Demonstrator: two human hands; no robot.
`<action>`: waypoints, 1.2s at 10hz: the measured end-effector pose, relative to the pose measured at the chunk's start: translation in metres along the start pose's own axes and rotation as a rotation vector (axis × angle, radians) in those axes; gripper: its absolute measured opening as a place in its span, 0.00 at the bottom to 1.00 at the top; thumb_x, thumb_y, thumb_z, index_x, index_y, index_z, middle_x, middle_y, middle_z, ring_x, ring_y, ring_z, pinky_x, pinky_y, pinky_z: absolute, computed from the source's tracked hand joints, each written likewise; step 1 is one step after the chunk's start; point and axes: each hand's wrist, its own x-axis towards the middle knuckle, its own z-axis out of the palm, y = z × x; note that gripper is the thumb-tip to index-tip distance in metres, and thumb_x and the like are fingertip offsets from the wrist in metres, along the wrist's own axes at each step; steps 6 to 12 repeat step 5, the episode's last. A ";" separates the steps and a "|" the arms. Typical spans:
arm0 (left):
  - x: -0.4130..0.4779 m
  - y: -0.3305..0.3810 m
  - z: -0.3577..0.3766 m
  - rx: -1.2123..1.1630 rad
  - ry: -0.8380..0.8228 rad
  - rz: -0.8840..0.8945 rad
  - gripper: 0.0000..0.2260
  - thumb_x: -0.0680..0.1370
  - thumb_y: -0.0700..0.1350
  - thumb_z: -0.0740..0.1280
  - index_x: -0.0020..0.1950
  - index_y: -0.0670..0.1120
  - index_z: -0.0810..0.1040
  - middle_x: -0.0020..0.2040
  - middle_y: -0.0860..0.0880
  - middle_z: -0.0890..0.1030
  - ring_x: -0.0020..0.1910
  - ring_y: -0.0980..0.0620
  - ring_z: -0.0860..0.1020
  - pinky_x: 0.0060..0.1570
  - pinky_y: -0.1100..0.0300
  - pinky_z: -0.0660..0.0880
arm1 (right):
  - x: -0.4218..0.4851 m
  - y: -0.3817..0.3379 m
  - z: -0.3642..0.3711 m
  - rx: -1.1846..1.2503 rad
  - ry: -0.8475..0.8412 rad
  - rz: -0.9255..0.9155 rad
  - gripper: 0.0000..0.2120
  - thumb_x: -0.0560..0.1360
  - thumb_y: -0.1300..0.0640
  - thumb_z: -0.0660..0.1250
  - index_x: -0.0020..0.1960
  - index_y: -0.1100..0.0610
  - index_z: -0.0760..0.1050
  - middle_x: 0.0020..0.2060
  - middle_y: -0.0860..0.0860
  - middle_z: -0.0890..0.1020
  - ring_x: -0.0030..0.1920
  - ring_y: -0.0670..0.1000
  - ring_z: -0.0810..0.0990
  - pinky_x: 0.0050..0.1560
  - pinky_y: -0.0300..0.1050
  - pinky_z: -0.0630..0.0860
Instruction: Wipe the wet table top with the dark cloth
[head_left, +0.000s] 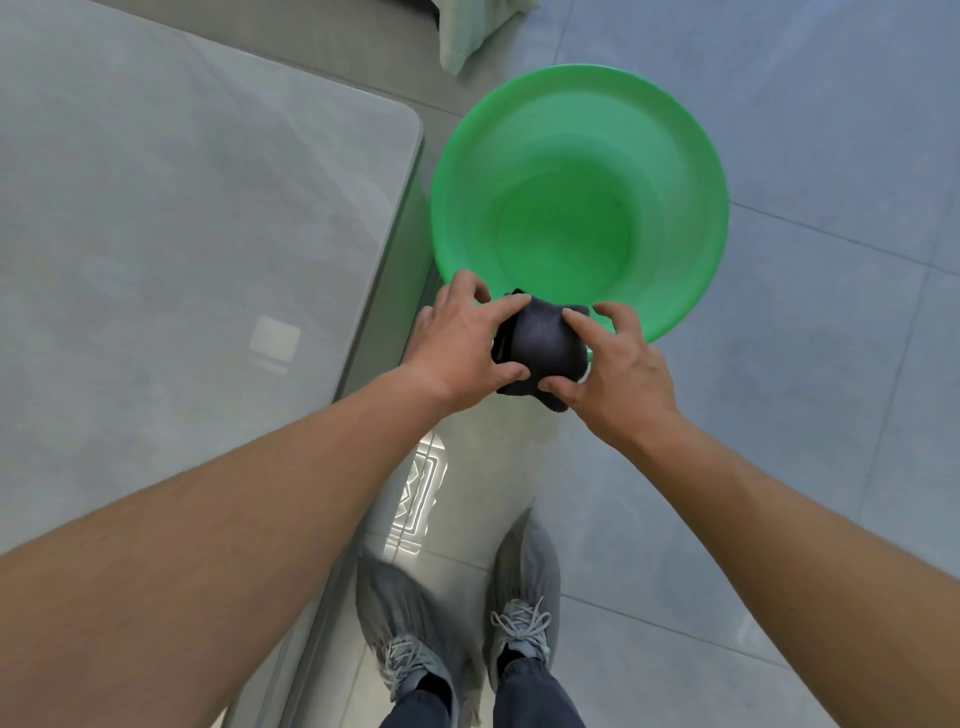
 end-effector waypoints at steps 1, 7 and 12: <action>0.000 0.003 -0.004 -0.047 0.004 0.005 0.36 0.70 0.58 0.76 0.75 0.59 0.66 0.64 0.47 0.65 0.67 0.47 0.66 0.67 0.48 0.65 | 0.000 0.001 -0.004 0.059 0.013 0.007 0.39 0.68 0.42 0.77 0.74 0.48 0.67 0.73 0.53 0.65 0.63 0.61 0.76 0.64 0.56 0.73; -0.129 0.034 -0.070 -0.715 -0.039 -0.252 0.19 0.79 0.51 0.70 0.69 0.52 0.74 0.50 0.52 0.79 0.44 0.57 0.78 0.51 0.59 0.78 | -0.068 -0.017 -0.122 0.230 0.091 0.119 0.13 0.74 0.49 0.73 0.56 0.51 0.80 0.44 0.45 0.83 0.39 0.42 0.80 0.41 0.44 0.74; -0.129 0.034 -0.070 -0.715 -0.039 -0.252 0.19 0.79 0.51 0.70 0.69 0.52 0.74 0.50 0.52 0.79 0.44 0.57 0.78 0.51 0.59 0.78 | -0.068 -0.017 -0.122 0.230 0.091 0.119 0.13 0.74 0.49 0.73 0.56 0.51 0.80 0.44 0.45 0.83 0.39 0.42 0.80 0.41 0.44 0.74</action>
